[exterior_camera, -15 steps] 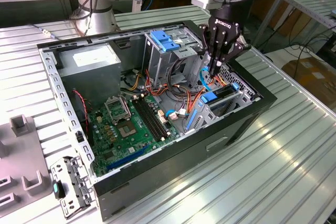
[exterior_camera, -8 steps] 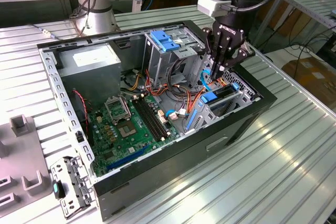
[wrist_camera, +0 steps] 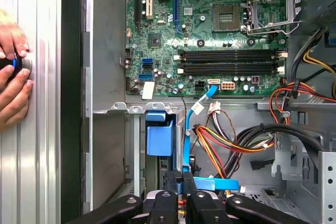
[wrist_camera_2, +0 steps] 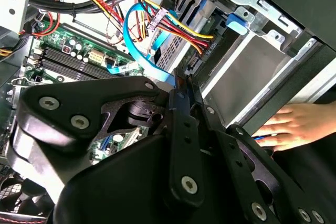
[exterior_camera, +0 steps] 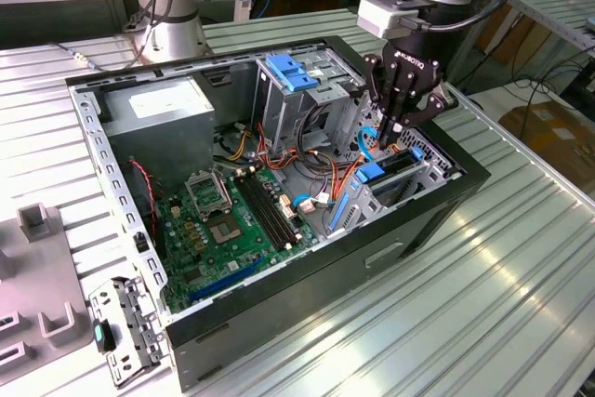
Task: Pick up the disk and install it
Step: 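Insert the second disk wire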
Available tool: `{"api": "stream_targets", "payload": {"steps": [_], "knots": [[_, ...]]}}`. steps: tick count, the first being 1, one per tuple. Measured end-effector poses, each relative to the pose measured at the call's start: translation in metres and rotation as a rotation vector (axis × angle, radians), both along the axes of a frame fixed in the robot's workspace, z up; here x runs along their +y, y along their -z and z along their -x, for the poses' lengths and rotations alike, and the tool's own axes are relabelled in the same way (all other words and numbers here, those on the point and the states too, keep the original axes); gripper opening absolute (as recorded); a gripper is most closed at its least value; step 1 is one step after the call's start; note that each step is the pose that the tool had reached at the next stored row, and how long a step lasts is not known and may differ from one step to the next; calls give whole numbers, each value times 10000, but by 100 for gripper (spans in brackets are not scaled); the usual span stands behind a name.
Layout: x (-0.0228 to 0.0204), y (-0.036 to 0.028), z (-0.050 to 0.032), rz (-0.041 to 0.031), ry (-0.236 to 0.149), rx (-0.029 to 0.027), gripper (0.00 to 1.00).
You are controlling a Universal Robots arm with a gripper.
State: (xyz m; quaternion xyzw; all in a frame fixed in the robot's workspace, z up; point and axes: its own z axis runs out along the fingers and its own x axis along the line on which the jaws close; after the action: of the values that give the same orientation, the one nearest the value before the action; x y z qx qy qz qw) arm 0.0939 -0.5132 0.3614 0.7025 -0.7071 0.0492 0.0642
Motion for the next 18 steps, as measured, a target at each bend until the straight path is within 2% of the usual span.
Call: {"api": "stream_targets", "payload": {"steps": [3,4,6,7,8,9,11,12,14,18], "knots": [[0,0,0,0,0,-1,16],[0,0,2,1,1,-22,16],[-1,0,24,-13,0,-243,16],[-2,0,39,-34,0,-336,16],[-3,1,50,-59,0,-407,16],[-11,5,64,-95,1,-562,16],[-25,10,69,-128,1,-752,16],[-28,11,69,-131,0,-826,16],[-29,12,69,-131,-1,-891,16],[-29,12,70,-131,-1,-900,16]]}}
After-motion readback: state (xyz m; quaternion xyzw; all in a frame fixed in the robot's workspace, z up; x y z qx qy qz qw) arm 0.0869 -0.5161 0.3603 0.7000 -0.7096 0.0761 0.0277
